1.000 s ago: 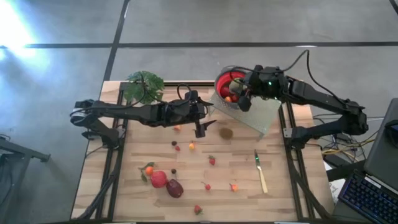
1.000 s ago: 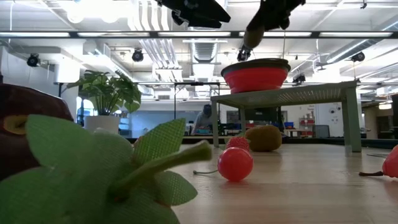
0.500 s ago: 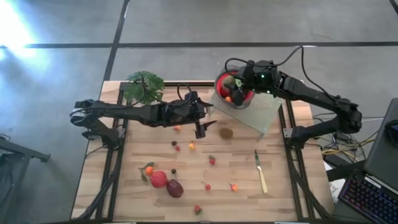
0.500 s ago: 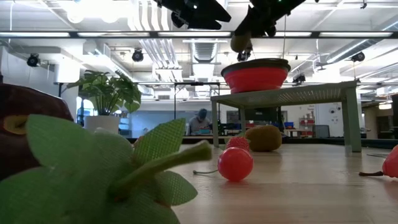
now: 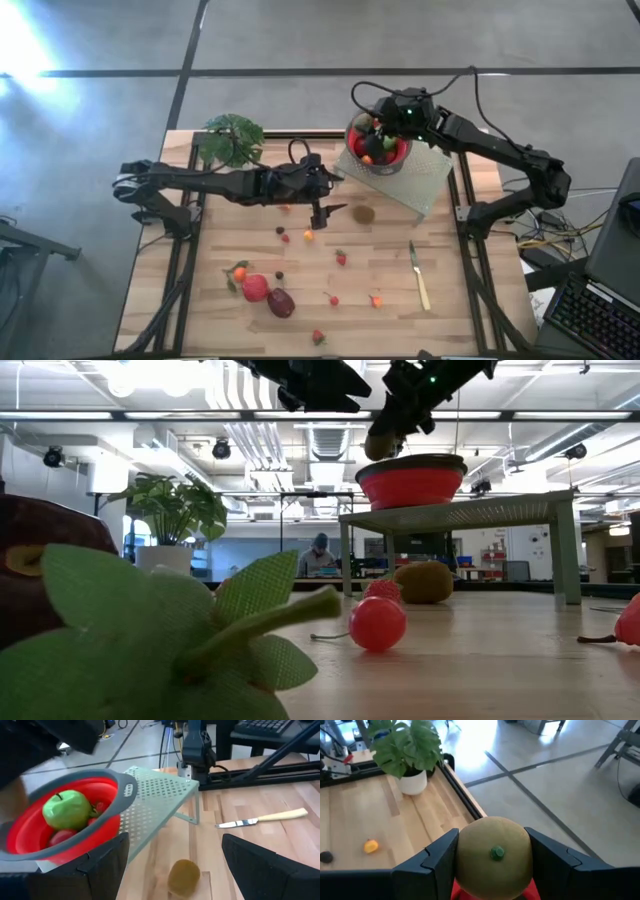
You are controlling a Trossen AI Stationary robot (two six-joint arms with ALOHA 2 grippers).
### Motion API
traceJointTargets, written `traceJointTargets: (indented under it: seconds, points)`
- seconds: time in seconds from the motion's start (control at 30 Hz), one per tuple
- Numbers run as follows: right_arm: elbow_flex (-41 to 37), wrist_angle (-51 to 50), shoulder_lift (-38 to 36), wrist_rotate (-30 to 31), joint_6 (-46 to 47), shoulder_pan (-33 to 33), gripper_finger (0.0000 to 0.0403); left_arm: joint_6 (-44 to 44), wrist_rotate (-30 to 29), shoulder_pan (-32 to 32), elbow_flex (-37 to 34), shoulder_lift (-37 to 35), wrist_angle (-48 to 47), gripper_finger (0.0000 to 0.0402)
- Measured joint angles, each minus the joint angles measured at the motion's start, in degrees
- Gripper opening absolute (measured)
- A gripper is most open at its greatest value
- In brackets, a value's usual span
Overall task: Pick & Place Fruit
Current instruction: Put the green kiwi into the red strainer bowl, then put the red apple into the red strainer bowl
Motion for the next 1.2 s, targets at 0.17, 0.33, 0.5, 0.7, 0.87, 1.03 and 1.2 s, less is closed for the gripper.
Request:
traceJointTargets:
  seconds: [0.17,0.33,0.5,0.7,0.87,1.03,1.2]
  points:
    - [3.93,-4.44,3.59,-0.98,0.22,-0.28,0.0195,0.00,-0.02,0.00,-0.17,0.07,-0.34,0.0323]
    - [7.77,-12.01,7.11,-0.87,0.24,-0.80,0.0201,0.02,-0.03,0.00,-0.17,0.07,-0.39,0.0323]
    - [9.38,-16.04,8.92,-0.86,1.50,-2.52,0.0197,0.46,-0.04,0.00,-0.17,0.07,-0.32,0.0323]
    - [9.20,-16.36,10.83,-0.80,2.45,-4.75,0.0206,0.55,-0.05,0.02,-0.17,0.07,0.31,0.0323]
    - [8.94,-16.64,12.42,-0.85,2.40,-5.79,0.0237,0.53,-0.07,0.00,-0.17,0.06,0.36,0.0323]
    - [9.67,-16.89,12.65,-1.05,1.70,-5.71,0.0267,0.37,-0.05,0.02,-0.17,0.05,0.36,0.0323]
    - [10.80,-18.05,11.87,-1.04,1.57,-5.73,0.0292,0.31,-0.03,0.00,-0.17,0.05,0.33,0.0323]
